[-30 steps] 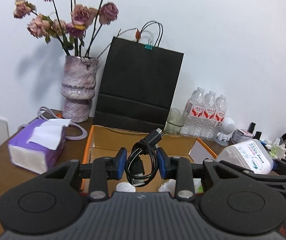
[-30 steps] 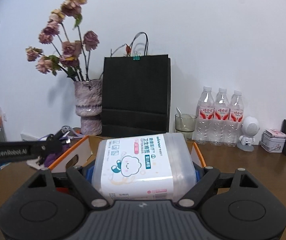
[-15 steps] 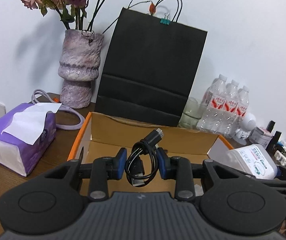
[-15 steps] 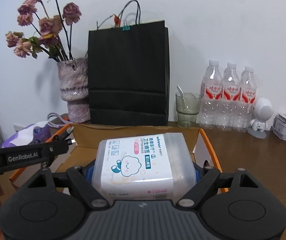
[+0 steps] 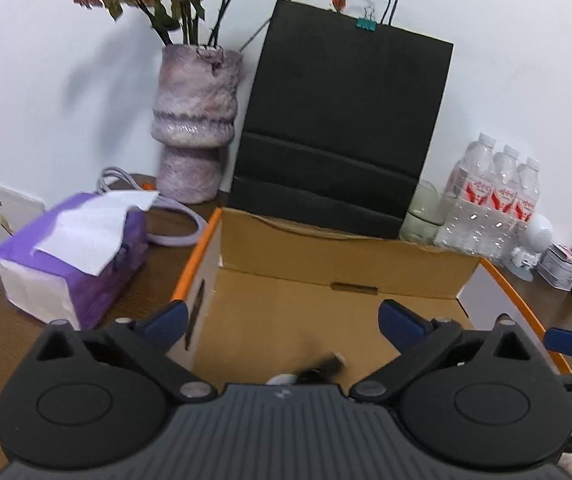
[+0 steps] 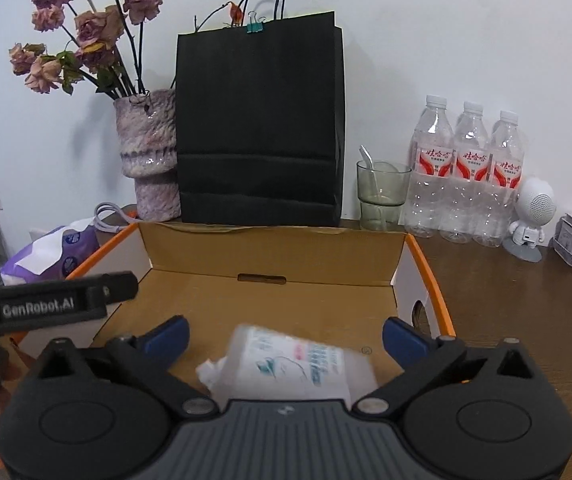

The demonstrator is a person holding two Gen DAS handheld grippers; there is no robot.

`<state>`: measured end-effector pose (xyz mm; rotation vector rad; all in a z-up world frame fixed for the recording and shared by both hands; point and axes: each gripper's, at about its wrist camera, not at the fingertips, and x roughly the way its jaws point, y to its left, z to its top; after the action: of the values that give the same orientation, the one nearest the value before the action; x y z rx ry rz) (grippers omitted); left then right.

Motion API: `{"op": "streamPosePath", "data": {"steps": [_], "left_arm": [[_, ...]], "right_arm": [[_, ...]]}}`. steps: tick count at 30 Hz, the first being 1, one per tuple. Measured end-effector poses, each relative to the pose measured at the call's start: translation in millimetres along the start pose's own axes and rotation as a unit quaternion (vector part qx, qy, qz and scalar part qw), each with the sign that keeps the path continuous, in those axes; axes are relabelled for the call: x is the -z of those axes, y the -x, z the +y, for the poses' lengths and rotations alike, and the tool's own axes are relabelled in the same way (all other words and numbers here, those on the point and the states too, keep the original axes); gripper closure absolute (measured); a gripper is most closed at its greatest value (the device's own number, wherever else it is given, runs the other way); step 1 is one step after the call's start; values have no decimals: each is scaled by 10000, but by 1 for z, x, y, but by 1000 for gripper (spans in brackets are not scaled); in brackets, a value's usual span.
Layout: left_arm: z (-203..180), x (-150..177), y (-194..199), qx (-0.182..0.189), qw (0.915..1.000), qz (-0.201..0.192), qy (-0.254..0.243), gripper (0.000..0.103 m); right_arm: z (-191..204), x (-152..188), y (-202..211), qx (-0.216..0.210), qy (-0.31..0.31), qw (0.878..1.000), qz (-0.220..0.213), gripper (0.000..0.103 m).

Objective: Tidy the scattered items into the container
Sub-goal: 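Carry the cable and wipes container into the box and open both tools, then move both tools back from the box toward the table items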

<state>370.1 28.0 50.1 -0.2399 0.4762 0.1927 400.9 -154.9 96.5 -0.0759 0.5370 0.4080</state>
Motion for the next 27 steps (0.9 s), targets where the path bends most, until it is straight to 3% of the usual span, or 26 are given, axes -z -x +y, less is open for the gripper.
{"op": "streamPosePath", "data": {"steps": [15, 22, 27], "left_arm": [[-2, -3, 9, -54, 10000, -70, -37, 0], [-3, -4, 37, -52, 9997, -235, 22, 0], [1, -3, 69, -95, 9990, -397, -202, 0]], "right_arm": [[-5, -3, 1, 76, -80, 9999, 75, 0], [-1, -5, 22, 19, -32, 10000, -35, 0], [-3, -3, 49, -76, -101, 9997, -200, 0]]}}
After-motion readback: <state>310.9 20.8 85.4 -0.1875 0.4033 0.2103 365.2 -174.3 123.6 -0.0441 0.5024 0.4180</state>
